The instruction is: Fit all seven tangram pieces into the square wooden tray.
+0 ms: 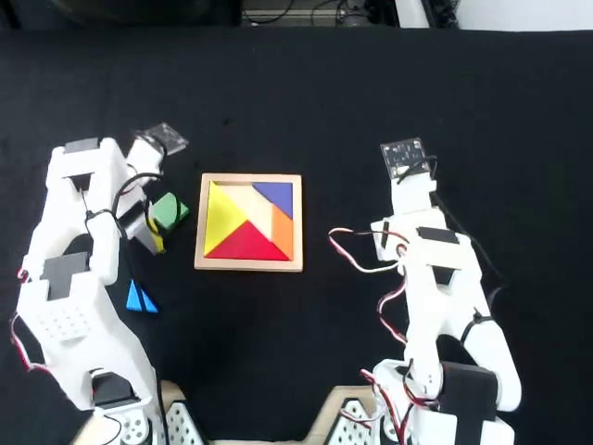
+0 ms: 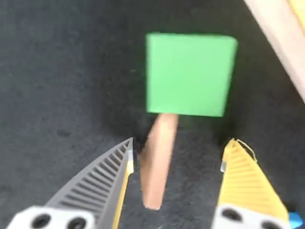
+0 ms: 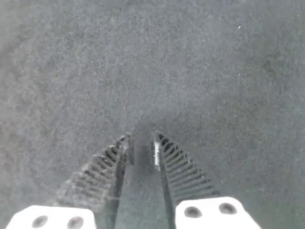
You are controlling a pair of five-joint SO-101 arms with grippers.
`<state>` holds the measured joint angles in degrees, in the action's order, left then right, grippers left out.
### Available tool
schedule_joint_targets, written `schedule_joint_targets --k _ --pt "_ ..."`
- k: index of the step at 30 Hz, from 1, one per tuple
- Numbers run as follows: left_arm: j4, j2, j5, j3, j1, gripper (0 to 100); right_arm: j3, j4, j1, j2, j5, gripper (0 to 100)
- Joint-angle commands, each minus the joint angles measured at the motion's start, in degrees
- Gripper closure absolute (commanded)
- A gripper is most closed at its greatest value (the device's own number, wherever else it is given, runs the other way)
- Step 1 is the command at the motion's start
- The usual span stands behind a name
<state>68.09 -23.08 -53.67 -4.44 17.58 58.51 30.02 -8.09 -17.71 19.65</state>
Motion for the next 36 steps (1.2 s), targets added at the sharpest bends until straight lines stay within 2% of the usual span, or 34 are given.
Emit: schedule_joint_targets --k 1,5,11,15,19,24,27,30,36 --pt "-0.4 0.5 1.1 3.3 1.6 71 -0.9 -1.1 0.7 0.2 0.4 91.7" --pt "0.6 0.7 1.1 4.3 1.8 71 -0.9 -1.1 0.7 0.2 0.4 91.7" --pt "7.9 0.4 1.1 11.3 1.5 71 -0.9 -1.1 0.7 0.2 0.4 91.7" --pt "6.9 0.0 0.9 11.6 1.5 71 -0.9 -1.1 0.7 0.2 0.4 91.7" --pt "5.0 0.0 -4.6 9.9 1.6 71 -0.9 -1.1 0.7 0.2 0.4 91.7" --pt "5.0 0.0 -15.5 8.4 2.0 71 -0.9 -1.1 0.7 0.2 0.4 91.7" --pt "4.9 -0.5 -19.0 8.3 2.0 71 -0.9 -1.1 0.7 0.2 0.4 91.7" --pt "4.5 -3.6 -20.8 8.8 1.9 71 -0.9 -1.1 0.7 0.2 0.4 91.7" --pt "2.8 -8.6 -19.4 11.1 1.9 71 -0.9 -1.1 0.7 0.2 0.4 91.7"
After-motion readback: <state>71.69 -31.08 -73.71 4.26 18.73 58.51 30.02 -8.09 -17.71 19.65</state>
